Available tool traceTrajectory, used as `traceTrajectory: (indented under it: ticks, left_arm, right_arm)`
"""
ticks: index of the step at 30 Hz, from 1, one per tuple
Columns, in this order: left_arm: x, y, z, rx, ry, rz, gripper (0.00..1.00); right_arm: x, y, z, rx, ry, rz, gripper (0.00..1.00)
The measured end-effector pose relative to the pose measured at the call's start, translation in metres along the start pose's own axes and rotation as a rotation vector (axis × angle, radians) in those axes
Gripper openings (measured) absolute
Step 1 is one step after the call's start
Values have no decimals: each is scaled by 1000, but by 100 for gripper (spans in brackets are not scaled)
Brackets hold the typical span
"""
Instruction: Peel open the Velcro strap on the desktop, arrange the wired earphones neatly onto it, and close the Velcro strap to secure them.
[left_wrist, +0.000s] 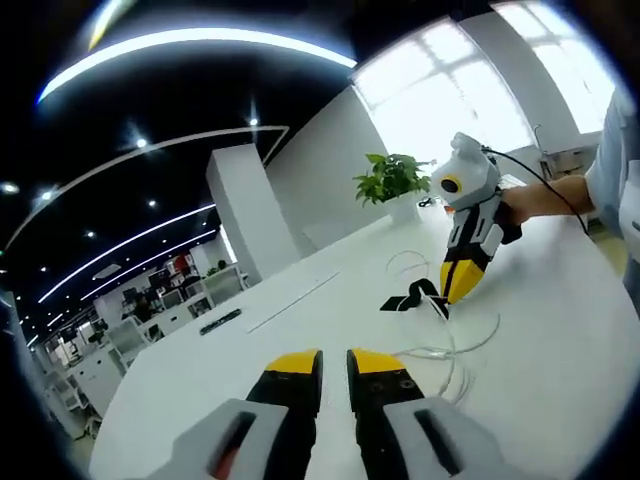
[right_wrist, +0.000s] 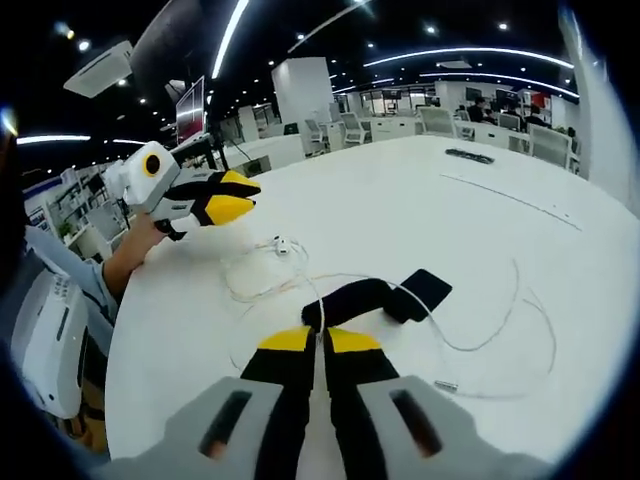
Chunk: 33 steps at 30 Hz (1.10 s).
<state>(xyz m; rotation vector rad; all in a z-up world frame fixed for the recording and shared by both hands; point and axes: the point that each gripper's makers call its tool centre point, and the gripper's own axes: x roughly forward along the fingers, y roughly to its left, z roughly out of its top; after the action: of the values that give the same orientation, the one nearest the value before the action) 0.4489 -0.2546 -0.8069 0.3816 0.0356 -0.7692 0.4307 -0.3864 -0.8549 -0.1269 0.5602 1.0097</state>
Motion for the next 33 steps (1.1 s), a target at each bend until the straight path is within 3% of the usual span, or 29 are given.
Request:
traceTrajectory:
  ticks: [5, 12, 21, 28, 33]
  left_arm:
    - [0, 0, -1, 2, 3, 0, 14]
    - [0, -1, 0, 2, 1, -2, 14]
    - [-1, -1, -2, 1, 6, 0, 14]
    - [-2, 3, -3, -4, 8, 12, 14]
    - [-4, 8, -1, -9, 4, 31, 14]
  right_arm:
    - [-11, 0, 11, 25, -51, 1, 4]
    - [-26, 11, 42, 49, -167, 23, 4]
    - [-20, 38, 88, 94, -278, 130, 4]
    - [-15, 47, 123, 54, -339, 145, 4]
    - [-7, 53, 134, 50, -368, 155, 4]
